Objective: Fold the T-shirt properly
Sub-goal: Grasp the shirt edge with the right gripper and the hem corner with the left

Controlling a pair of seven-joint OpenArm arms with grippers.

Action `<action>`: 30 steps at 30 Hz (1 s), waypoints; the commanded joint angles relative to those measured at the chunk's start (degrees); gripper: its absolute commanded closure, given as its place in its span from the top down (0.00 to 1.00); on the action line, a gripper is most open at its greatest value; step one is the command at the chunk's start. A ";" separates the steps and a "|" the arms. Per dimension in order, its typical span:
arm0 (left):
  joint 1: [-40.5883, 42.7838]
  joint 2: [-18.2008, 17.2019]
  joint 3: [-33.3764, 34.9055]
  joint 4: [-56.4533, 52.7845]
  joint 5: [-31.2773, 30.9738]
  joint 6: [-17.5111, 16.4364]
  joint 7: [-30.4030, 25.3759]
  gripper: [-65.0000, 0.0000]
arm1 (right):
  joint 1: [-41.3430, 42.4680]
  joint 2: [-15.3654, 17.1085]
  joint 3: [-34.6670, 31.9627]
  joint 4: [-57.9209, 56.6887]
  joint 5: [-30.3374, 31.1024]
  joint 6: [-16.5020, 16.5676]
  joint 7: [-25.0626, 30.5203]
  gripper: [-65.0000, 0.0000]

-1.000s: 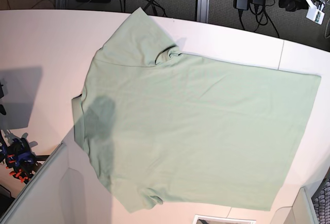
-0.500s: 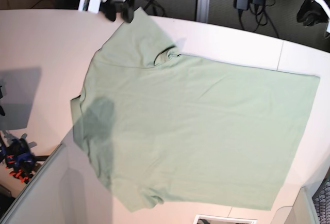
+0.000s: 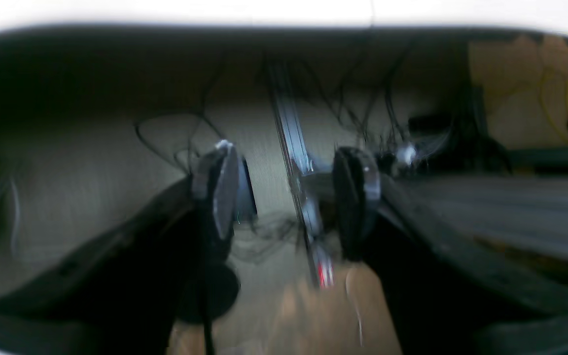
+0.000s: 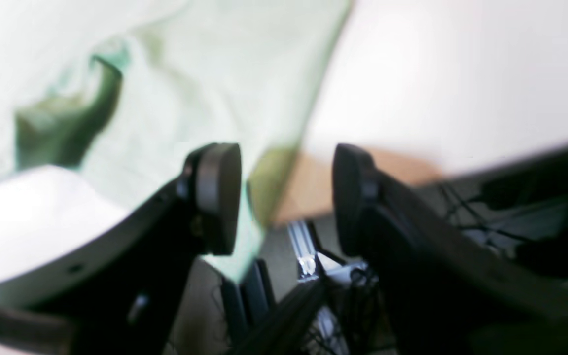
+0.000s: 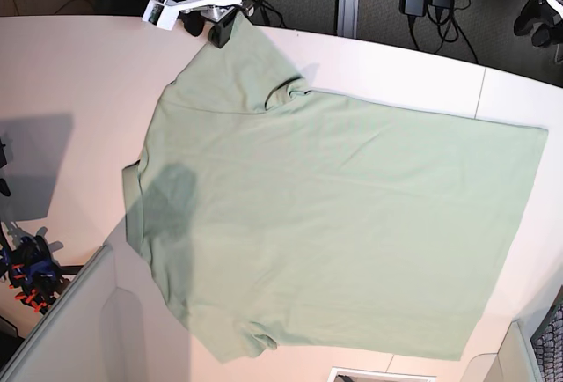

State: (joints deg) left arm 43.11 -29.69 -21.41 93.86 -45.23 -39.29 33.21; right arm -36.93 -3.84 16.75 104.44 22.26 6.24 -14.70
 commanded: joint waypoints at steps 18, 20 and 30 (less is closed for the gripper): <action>-17.70 -5.29 -8.55 -5.22 -6.32 0.98 6.10 0.54 | 4.37 0.04 -3.76 -7.17 1.14 0.35 0.50 0.47; -20.81 -5.25 -8.55 -10.10 -6.38 1.40 5.35 0.56 | 4.37 0.02 -3.76 -7.17 1.14 0.35 0.50 0.47; -33.59 -5.16 -1.16 -27.52 -7.28 1.36 5.55 0.56 | 4.33 0.02 -3.76 -7.17 1.11 0.37 -0.83 0.47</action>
State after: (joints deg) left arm 9.58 -33.71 -22.37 66.06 -53.17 -37.95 38.04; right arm -31.88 -3.81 13.10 97.38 23.33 7.29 -12.05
